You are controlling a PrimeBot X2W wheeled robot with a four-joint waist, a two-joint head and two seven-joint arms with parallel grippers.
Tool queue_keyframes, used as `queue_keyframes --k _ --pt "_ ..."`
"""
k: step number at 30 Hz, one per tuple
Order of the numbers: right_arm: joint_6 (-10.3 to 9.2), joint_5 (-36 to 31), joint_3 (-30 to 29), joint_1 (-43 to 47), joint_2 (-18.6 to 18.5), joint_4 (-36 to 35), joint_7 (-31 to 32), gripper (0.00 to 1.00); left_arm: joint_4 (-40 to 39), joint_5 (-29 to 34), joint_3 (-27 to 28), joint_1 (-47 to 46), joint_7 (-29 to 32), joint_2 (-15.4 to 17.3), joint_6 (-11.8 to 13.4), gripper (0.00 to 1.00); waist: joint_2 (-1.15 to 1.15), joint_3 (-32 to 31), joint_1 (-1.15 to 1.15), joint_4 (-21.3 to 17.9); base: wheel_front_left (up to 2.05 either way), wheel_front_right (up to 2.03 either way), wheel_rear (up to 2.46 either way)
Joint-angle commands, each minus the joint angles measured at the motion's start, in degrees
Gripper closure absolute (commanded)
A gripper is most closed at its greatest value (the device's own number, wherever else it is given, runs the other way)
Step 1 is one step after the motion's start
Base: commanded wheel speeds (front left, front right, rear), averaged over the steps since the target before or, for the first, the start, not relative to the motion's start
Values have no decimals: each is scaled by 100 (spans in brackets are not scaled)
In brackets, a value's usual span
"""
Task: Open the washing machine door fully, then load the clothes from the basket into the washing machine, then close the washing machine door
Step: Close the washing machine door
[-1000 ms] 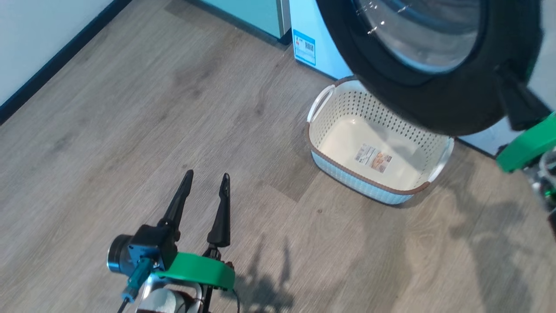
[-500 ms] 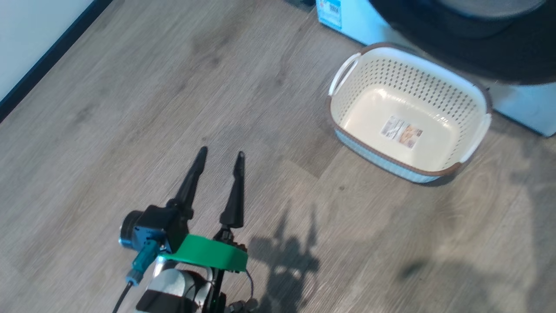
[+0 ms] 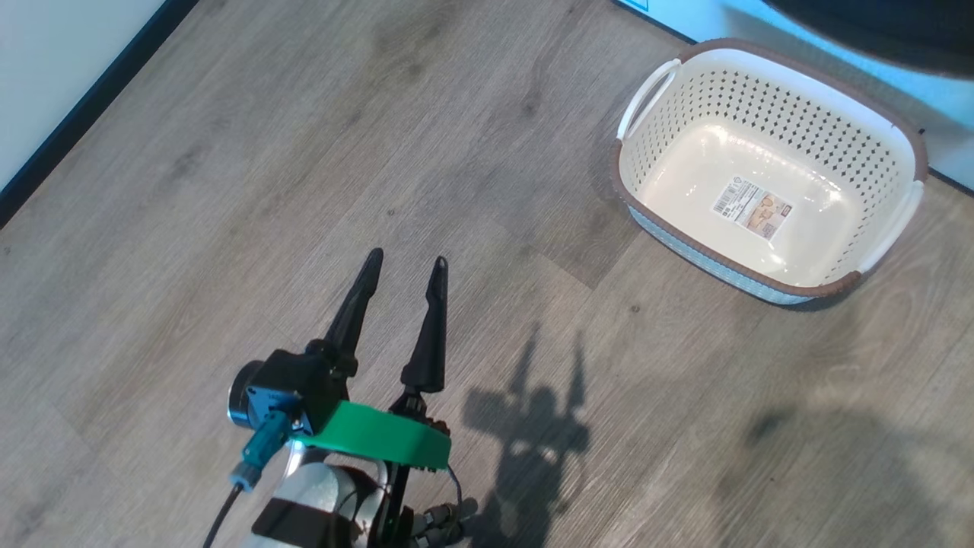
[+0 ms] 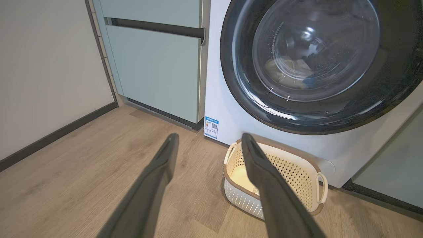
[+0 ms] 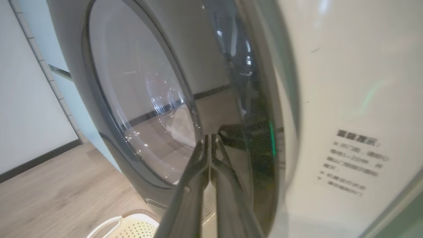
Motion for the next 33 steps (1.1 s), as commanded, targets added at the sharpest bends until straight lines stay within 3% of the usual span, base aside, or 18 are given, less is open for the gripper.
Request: queue_keyframes --k 1,10,17,24,33 --pt "-21 -66 -28 -207 -86 -66 -29 100 -174 -55 148 -155 -36 45 63 0 0 22 -1 6 0 0 0" --pt "-21 -150 -74 -380 -109 235 -30 100 -177 -43 110 -151 -36 45 93 0 0 17 -1 8 0 0 0" --pt "-21 -155 66 -80 -6 21 -30 100 -96 37 82 -179 -36 45 74 0 0 -79 -1 -22 0 0 0" --pt "-21 136 -66 683 244 -791 -30 100 -92 144 190 -161 -36 45 63 0 0 -225 -1 -266 0 0 0" --pt "-21 55 -542 2400 643 -2436 -30 100 -50 323 346 -154 -36 45 -13 0 0 -497 -1 -802 0 0 0"
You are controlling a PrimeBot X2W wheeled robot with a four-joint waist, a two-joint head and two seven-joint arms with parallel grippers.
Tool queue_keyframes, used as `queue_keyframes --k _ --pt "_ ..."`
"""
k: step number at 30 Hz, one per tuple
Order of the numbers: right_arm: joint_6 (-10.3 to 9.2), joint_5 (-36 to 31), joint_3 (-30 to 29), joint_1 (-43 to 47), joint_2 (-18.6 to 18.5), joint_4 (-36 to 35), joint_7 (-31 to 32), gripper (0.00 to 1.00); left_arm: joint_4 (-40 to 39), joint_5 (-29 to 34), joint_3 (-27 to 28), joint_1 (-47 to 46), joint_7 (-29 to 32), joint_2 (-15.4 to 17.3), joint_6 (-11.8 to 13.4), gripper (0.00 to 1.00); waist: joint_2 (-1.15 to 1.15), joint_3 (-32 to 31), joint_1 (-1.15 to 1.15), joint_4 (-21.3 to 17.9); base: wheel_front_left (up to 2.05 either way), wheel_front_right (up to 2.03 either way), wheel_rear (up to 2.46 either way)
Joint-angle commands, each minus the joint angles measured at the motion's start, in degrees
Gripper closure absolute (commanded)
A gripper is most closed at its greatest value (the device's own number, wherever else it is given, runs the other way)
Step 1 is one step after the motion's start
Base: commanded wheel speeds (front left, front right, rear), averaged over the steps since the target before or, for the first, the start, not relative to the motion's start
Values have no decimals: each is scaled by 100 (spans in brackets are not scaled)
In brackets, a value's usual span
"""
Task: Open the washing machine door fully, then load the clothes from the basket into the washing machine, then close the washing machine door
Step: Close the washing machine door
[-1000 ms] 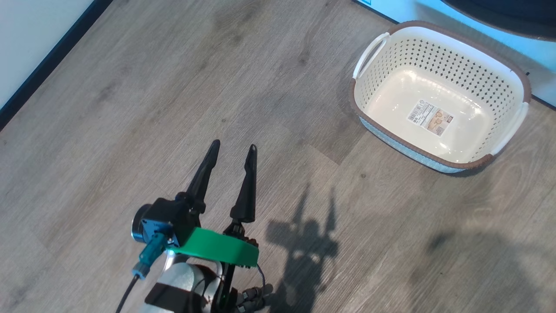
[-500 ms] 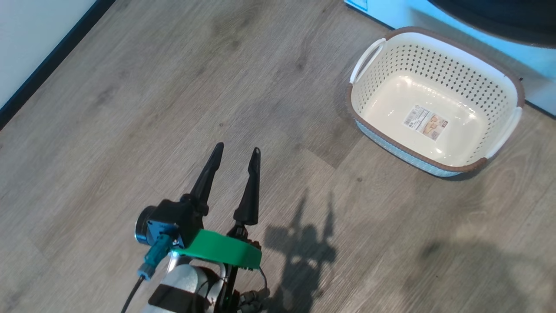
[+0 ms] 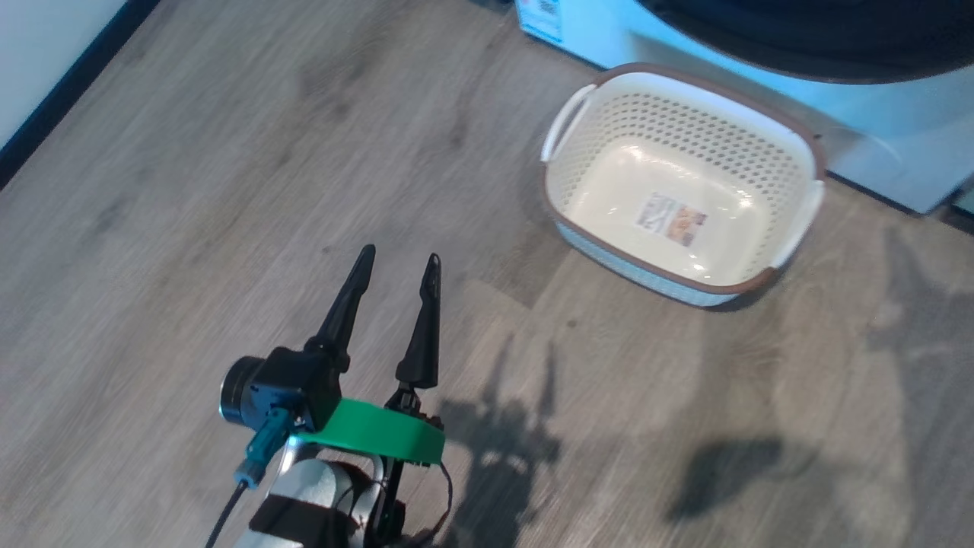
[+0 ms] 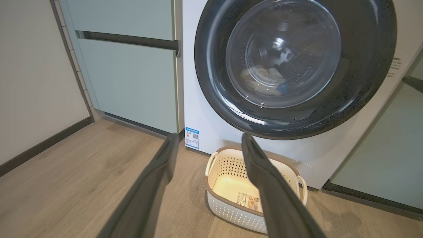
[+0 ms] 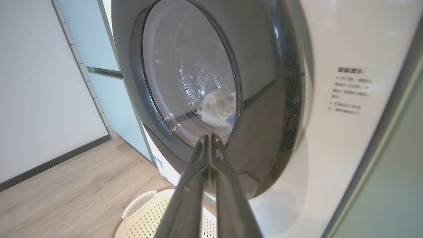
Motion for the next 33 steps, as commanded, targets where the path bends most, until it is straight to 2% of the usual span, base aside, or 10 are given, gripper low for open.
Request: queue_keyframes --k 1,4,12,21,22,23,25,27,28,33 --pt "-20 -80 -74 300 105 -418 -30 100 -143 78 272 -97 -35 48 -26 0 0 -162 0 -224 0 0 0" --pt "-20 -128 -238 685 246 -760 -30 100 -110 127 305 -75 -35 48 -65 0 0 -253 0 -376 0 0 0" --pt "-20 -404 -672 1943 828 -1873 -30 100 112 273 502 9 -35 69 -259 0 0 -672 0 -1080 0 0 0" --pt "-20 -557 -867 2910 1232 -2290 -30 100 401 378 601 175 -35 193 -375 0 0 -1214 0 -1845 0 0 0" --pt "-20 -572 -869 2997 1262 -2314 -30 84 425 378 609 194 -35 207 -379 0 0 -1270 0 -1920 0 0 0" --pt "-20 -583 -872 3079 1292 -2347 -30 64 450 379 612 212 -35 224 -385 0 0 -1310 0 -1987 0 0 0" --pt "-20 -602 -910 3237 1358 -2407 -30 43 508 367 636 244 -35 258 -391 0 0 -1388 0 -2114 0 0 0" --pt "-20 -634 -941 3386 1423 -2457 -30 10 558 338 658 293 -35 280 -392 0 0 -1484 0 -2241 0 0 0" --pt "-20 -646 -953 3464 1455 -2478 -30 0 576 334 662 327 -31 294 -389 0 0 -1530 0 -2298 0 0 0" --pt "-20 -705 -1066 3910 1610 -2629 -30 0 603 271 701 529 47 365 -360 0 0 -1738 0 -2596 0 0 0"
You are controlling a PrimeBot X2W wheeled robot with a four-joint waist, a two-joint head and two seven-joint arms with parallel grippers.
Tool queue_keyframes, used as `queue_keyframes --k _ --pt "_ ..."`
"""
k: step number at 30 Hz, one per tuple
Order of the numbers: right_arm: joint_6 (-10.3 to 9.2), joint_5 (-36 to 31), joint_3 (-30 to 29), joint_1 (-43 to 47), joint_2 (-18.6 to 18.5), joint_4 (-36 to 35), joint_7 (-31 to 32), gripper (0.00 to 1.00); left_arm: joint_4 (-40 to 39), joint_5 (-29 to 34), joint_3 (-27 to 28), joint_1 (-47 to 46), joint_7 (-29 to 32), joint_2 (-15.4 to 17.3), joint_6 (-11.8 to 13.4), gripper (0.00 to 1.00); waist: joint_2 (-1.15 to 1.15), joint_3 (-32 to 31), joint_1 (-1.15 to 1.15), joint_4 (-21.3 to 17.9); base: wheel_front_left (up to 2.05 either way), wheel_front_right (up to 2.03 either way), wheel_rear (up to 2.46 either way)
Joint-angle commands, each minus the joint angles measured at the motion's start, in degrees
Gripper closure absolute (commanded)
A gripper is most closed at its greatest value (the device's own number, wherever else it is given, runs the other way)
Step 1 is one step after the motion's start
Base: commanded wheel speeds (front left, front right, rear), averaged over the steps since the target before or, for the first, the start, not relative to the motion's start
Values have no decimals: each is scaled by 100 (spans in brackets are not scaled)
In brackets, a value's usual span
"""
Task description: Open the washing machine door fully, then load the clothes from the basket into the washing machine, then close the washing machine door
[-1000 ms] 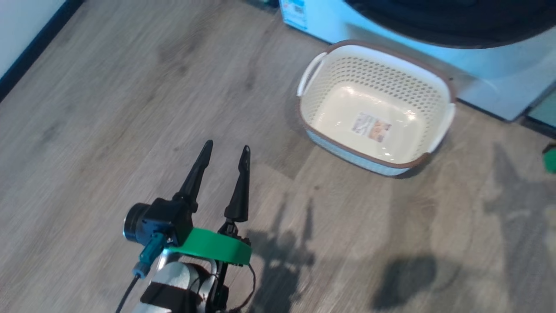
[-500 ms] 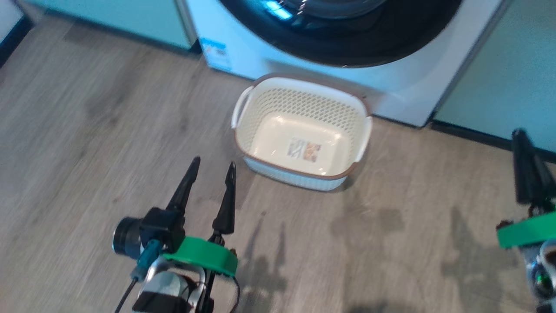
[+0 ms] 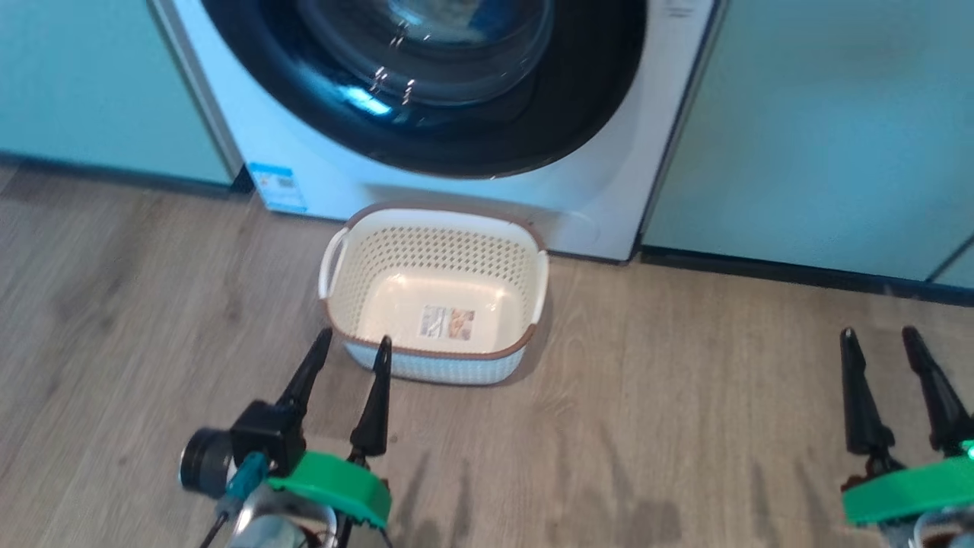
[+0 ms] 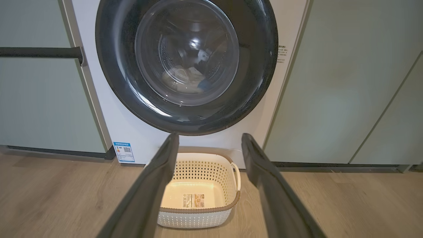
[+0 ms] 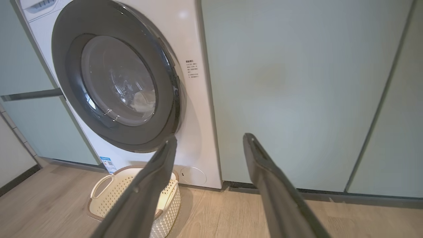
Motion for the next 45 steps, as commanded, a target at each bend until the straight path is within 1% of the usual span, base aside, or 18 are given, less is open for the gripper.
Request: queue_keyframes --k 1,10,17,45 --pt "-20 -48 44 29 26 -250 -30 0 -177 -29 199 -89 13 125 19 0 0 -152 1 -175 0 0 0" --pt "-20 -110 -52 669 194 -378 8 0 -213 -95 237 114 114 197 83 0 0 -371 1 -453 0 0 0" --pt "-20 -126 -54 848 237 -453 70 0 -241 -115 218 212 183 222 119 0 0 -444 1 -539 0 0 0" --pt "-20 -126 30 818 297 -460 47 0 -315 -180 135 206 267 317 237 0 0 -339 1 -581 0 0 0"
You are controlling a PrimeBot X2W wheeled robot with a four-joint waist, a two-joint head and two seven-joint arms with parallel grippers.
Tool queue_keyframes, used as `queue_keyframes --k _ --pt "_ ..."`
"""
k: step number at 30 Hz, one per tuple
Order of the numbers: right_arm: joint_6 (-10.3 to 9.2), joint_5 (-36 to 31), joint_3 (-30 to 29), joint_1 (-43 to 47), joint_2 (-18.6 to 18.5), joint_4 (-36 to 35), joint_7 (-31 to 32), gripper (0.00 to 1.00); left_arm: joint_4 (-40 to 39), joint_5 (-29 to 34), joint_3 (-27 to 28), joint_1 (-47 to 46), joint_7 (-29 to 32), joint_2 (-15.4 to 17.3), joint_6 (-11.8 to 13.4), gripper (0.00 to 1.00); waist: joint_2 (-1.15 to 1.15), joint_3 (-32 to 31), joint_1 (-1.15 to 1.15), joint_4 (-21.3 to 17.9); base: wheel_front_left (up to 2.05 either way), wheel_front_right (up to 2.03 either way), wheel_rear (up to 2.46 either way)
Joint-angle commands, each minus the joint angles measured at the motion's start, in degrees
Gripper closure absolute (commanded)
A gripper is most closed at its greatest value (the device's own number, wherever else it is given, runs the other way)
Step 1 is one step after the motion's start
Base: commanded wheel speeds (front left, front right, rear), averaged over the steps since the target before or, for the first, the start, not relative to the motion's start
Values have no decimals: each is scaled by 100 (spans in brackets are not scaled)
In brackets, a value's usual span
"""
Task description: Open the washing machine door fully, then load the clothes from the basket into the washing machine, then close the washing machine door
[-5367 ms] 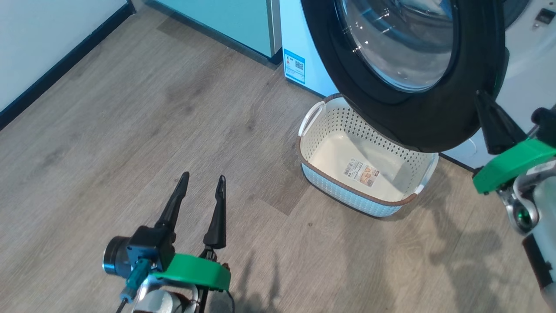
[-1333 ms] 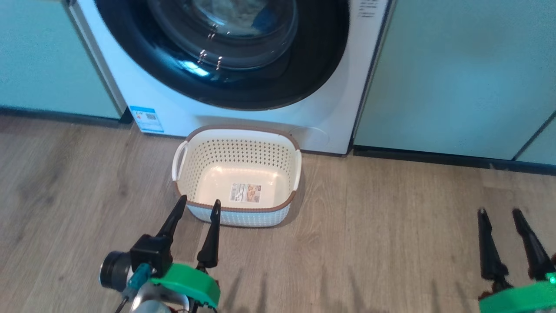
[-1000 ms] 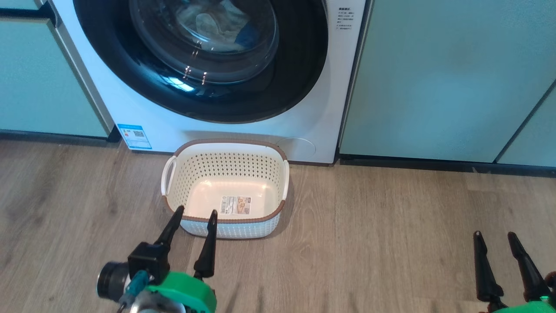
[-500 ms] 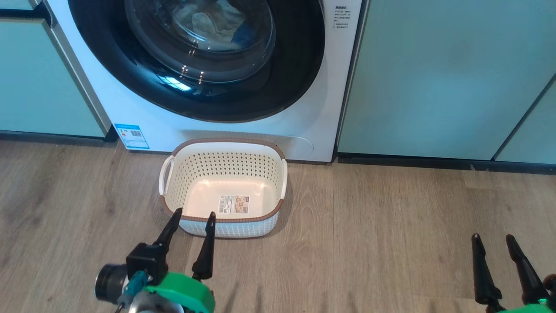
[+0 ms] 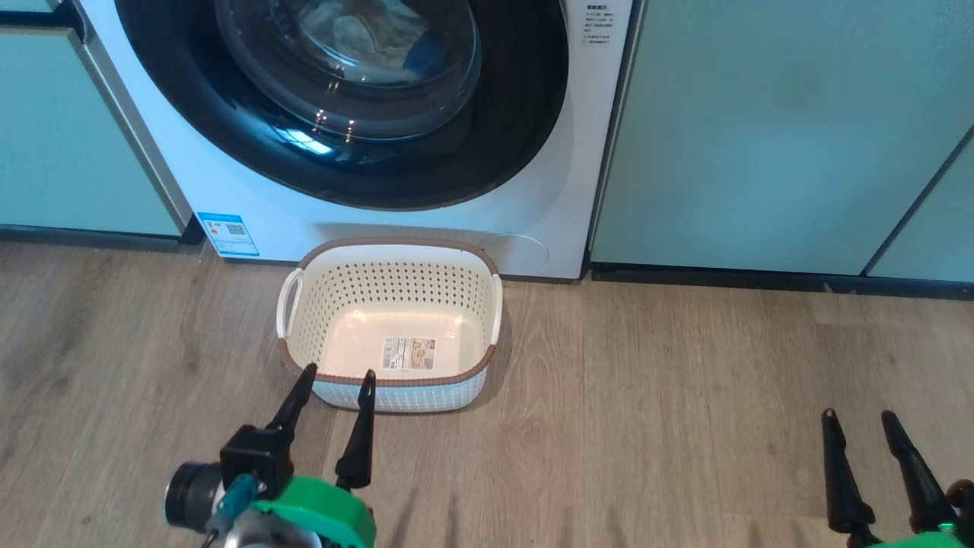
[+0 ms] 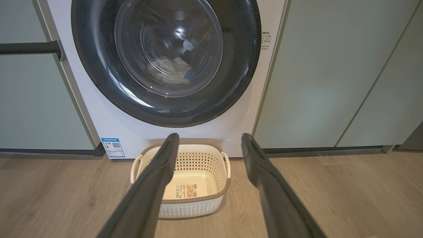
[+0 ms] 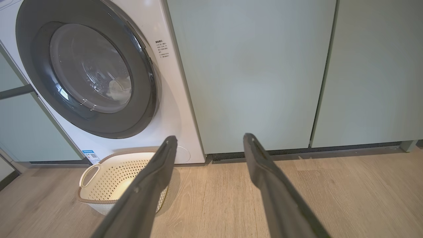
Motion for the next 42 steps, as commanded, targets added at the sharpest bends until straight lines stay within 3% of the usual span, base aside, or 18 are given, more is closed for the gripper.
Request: queue_keyframes --k 1,6,7,21,42 --pt "-20 -49 146 -211 -33 -168 -45 0 -187 -38 155 -224 5 97 18 0 0 12 0 3 0 0 0" --pt "-20 -43 161 -225 -32 -162 -51 0 -186 -53 121 -245 0 91 30 0 0 56 0 18 0 0 0" --pt "0 0 13 -2 10 3 -5 100 1 -2 -48 -3 0 2 1 100 0 58 0 18 0 0 0" --pt "1 46 146 224 104 1227 9 100 1236 -39 -182 500 5 -101 -6 100 0 62 0 23 0 0 0" --pt "-2 1468 161 -43 13 1150 273 100 1256 -1470 35 255 239 -92 -228 100 0 30 0 88 0 0 0"
